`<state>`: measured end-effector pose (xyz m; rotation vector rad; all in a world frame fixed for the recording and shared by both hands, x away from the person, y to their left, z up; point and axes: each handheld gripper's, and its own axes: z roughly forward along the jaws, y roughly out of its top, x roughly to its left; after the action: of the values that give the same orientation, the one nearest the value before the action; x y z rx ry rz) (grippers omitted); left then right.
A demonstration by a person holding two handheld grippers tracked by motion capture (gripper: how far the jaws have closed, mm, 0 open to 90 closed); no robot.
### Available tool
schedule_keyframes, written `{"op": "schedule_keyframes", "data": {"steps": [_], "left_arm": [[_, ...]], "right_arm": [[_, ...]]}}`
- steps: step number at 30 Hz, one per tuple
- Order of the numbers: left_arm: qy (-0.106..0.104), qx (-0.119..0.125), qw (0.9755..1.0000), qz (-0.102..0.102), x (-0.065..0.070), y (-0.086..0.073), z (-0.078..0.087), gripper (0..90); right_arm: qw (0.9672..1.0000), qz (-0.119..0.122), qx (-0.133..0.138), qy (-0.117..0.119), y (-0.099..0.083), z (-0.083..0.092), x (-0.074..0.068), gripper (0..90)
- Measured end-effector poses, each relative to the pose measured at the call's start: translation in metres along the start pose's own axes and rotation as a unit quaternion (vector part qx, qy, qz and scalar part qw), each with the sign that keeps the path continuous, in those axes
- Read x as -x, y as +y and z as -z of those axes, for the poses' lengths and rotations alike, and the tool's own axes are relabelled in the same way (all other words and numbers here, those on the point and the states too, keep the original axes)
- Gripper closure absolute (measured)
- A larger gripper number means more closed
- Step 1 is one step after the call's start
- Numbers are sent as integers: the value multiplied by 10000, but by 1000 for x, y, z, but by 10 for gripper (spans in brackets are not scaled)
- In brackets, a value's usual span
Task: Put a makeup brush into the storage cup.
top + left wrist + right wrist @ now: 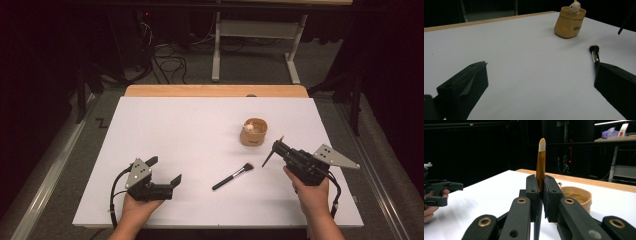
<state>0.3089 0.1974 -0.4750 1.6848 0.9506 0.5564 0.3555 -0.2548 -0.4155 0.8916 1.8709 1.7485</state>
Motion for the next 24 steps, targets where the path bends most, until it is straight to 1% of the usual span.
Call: {"op": "schedule_keyframes", "data": {"steps": [4,6,10,15,18,21,23,24], "left_arm": [[-19,6,10000,-6,0,0,1,2],[-16,2,10000,-17,0,0,1,2],[-17,25,10000,13,-1,0,2,2],[-57,-15,10000,-61,1,0,1,2],[-76,-26,9999,-99,2,0,0,2],[-87,-19,9999,-73,1,0,0,2],[-98,-10,9999,-71,0,0,1,2],[-95,-16,9999,-75,0,0,1,2]], "right_arm": [[9999,-33,13,-106,1,3,4,850],[9998,-11,24,-176,1,5,7,850],[9996,-15,67,-274,1,7,12,850],[9989,18,118,-444,2,8,17,850],[9987,21,112,-497,2,7,19,850],[9986,35,137,-509,1,5,21,851],[9983,18,135,-561,1,2,21,851],[9982,60,128,-584,1,-1,20,851]]}}
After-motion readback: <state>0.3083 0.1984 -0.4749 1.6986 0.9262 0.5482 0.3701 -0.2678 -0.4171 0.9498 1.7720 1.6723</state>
